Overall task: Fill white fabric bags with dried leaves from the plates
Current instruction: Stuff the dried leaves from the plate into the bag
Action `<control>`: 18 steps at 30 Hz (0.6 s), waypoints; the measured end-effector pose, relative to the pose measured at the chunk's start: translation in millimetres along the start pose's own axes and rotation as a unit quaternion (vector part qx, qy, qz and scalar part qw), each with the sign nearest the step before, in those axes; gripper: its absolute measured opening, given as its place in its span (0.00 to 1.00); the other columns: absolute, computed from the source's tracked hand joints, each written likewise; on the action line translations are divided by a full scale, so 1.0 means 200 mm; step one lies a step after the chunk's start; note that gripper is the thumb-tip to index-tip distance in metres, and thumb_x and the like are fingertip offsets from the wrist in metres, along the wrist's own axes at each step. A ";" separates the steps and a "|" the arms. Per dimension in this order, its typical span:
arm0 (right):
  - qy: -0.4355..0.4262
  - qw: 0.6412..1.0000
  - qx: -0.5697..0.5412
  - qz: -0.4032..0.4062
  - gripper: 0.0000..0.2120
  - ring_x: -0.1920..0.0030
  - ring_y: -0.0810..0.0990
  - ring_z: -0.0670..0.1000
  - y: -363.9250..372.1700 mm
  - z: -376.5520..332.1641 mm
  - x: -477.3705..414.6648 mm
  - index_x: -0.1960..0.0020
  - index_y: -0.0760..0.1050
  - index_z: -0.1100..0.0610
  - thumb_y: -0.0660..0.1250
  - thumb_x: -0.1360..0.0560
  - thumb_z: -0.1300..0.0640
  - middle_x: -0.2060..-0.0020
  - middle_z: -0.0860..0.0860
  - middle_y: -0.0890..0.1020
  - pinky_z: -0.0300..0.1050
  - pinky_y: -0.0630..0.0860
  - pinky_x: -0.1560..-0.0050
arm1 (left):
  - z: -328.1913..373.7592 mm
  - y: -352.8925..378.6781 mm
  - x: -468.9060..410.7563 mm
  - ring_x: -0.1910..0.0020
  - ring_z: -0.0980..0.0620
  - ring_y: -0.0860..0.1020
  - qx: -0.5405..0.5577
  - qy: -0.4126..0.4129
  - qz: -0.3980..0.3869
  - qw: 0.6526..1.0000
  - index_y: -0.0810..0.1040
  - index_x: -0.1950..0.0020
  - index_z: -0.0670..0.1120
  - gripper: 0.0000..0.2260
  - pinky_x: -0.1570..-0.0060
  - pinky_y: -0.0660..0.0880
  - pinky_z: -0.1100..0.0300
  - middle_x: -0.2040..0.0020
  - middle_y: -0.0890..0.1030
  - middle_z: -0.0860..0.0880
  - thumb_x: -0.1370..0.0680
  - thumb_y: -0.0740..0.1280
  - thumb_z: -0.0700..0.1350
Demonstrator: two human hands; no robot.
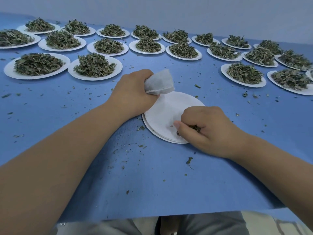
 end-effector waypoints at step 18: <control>0.361 0.491 -0.702 0.370 0.17 0.75 0.65 0.47 -0.06 0.27 -0.40 0.64 0.65 0.54 0.59 0.16 0.55 0.73 0.48 0.70 0.37 0.64 0.76 | 0.14 -0.11 0.05 0.58 0.47 0.78 0.001 0.045 0.075 0.996 0.77 0.48 0.53 0.11 0.59 0.78 0.49 0.60 0.80 0.53 0.28 0.72 0.51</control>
Point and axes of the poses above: each hand's wrist, its own x-axis away from the middle knuckle, its own y-axis out of the palm, z = x × y, the point moved 8 cm from there along -x, towards the middle knuckle
